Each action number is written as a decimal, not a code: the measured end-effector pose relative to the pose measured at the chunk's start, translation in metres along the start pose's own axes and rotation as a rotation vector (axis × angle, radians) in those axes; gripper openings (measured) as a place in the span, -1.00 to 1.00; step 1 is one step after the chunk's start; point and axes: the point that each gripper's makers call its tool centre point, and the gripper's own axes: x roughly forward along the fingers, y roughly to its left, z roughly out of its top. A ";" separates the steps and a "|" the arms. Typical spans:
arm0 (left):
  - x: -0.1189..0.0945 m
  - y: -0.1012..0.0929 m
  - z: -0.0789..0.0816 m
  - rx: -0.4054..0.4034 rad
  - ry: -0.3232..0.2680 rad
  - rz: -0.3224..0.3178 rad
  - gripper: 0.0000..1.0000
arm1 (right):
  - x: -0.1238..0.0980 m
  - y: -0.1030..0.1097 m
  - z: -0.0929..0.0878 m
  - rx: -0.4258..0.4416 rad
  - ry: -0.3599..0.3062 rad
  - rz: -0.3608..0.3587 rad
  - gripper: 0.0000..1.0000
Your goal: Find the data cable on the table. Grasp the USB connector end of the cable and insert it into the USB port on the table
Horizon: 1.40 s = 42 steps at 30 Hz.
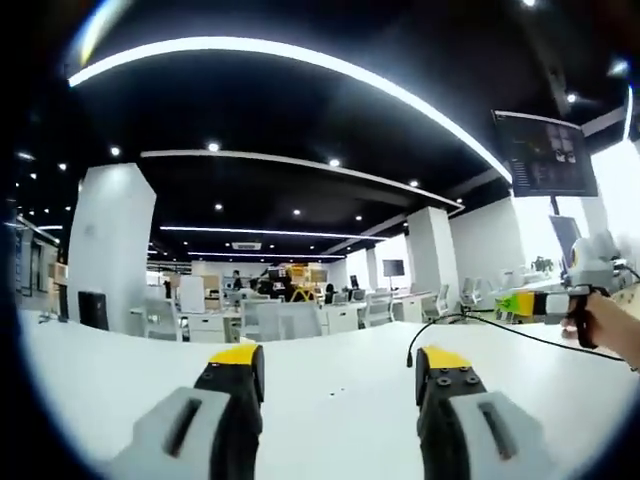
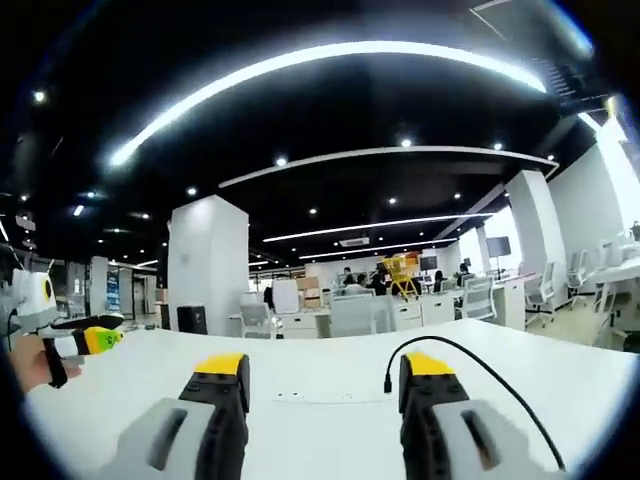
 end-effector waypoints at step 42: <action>-0.018 0.012 -0.046 0.055 0.059 0.051 0.18 | -0.004 -0.023 -0.046 0.023 0.023 -0.057 0.29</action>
